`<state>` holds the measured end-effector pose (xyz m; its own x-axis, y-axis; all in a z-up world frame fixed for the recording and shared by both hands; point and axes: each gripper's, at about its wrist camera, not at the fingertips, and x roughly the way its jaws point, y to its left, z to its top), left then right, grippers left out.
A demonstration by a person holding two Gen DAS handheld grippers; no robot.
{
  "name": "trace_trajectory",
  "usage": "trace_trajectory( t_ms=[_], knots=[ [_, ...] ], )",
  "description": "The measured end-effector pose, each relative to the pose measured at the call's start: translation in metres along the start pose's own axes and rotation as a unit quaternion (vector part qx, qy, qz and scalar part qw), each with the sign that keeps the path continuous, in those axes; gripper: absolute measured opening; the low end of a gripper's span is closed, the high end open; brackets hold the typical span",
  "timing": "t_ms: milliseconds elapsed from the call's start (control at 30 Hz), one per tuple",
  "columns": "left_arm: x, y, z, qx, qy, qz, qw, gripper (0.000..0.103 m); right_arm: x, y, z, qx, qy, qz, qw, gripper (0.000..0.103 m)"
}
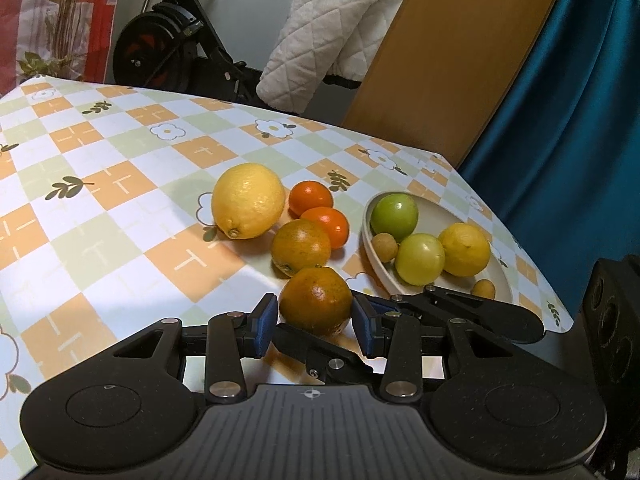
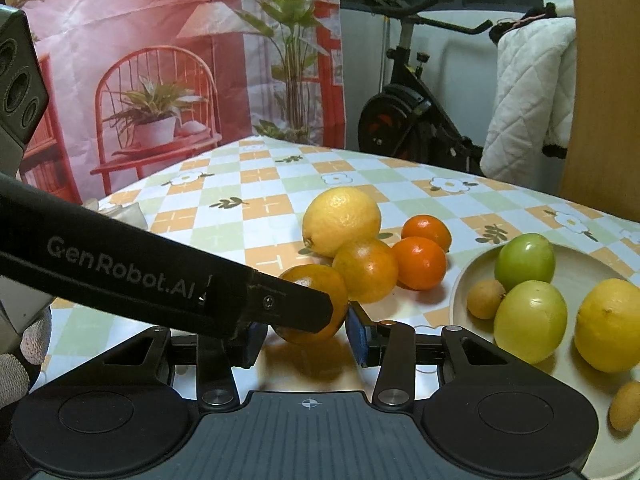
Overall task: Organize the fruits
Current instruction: 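Carry the dark orange fruit onto the plate and open the left tool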
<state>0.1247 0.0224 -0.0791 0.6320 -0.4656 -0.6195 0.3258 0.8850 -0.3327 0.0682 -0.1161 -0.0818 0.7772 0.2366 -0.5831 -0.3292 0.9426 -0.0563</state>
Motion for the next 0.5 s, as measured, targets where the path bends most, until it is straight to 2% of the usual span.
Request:
trace_trajectory(
  t_ms=[500],
  knots=[
    [0.009, -0.061, 0.016, 0.079, 0.005, 0.02, 0.9967, 0.043, -0.037, -0.039, -0.006, 0.063, -0.048, -0.01, 0.997, 0.039]
  ],
)
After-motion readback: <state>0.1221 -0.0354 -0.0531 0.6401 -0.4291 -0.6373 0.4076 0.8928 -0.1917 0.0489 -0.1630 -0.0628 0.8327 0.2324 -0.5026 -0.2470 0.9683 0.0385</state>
